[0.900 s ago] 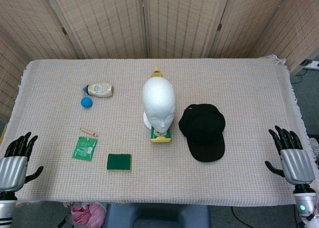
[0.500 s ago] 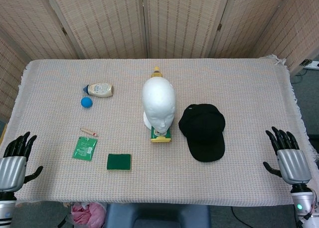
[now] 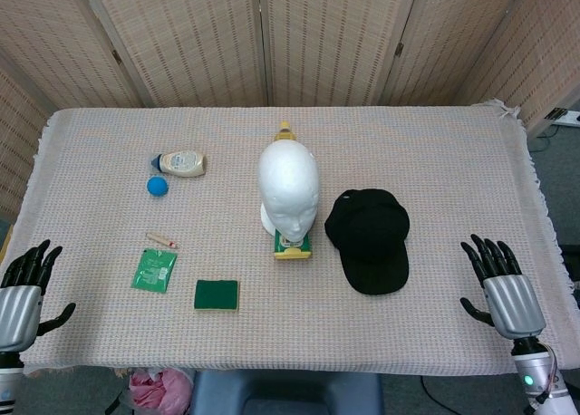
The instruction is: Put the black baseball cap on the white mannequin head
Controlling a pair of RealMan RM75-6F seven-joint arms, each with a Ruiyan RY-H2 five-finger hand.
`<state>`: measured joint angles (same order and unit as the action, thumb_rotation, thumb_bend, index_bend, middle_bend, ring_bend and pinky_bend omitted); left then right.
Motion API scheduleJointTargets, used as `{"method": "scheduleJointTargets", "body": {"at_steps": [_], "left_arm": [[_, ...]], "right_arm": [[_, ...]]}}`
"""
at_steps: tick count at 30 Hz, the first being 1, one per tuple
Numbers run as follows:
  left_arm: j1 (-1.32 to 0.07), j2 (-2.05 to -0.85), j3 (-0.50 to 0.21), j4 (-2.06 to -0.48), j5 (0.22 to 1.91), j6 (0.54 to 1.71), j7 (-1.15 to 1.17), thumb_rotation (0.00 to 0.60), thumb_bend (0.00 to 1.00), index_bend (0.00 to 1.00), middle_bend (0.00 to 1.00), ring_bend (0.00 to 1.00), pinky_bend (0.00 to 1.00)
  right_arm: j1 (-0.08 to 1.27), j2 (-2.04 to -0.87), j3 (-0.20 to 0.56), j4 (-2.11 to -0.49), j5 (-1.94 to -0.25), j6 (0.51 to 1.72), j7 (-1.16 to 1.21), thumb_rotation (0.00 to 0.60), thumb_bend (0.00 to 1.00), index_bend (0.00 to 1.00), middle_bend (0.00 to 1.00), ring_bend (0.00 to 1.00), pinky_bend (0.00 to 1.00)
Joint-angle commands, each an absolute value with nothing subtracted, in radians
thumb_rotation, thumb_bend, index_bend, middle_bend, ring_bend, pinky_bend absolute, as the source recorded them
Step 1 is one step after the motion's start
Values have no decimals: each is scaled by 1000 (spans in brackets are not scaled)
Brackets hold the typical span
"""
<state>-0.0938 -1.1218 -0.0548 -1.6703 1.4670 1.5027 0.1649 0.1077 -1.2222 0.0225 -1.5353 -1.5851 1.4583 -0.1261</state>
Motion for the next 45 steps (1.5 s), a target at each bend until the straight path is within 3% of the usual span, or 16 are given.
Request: {"method": "scheduleJointTargets", "body": {"at_steps": [1,7,15,32,45], "left_arm": [[-93,-1121,-56,-1671,1464,1502,165,600,245,23,0,0,132],[-92,-1121,-57,-1675,1458,1500,166,600,245,24,0,0,132],[-93,-1110,-62,-1675,1443,1487,136,600,245,25,0,0,132],[-114,-1030,-85,-1642,1395,1403,-87,600,245,26,0,0,132],[-108,-999,-84,-1619,1412,1409,-175,600,245,26,0,0,132]], "right_arm": [[95,-1319,-16,-1395,-1671,1516,-119,600,146,0,0,0,0],[78,-1449,-32,-1210,-1746,1608,-110,600,147,0,9,0,0],[76,-1614,-33,-966,-1806,1708,-93,600,149,19,123,0,50],[108,-1789,-26,-756,-1805,1714,-177,600,152,69,164,2,85],[150,-1931,-19,-599,-1774,1683,-118,600,165,188,257,87,175]]}}
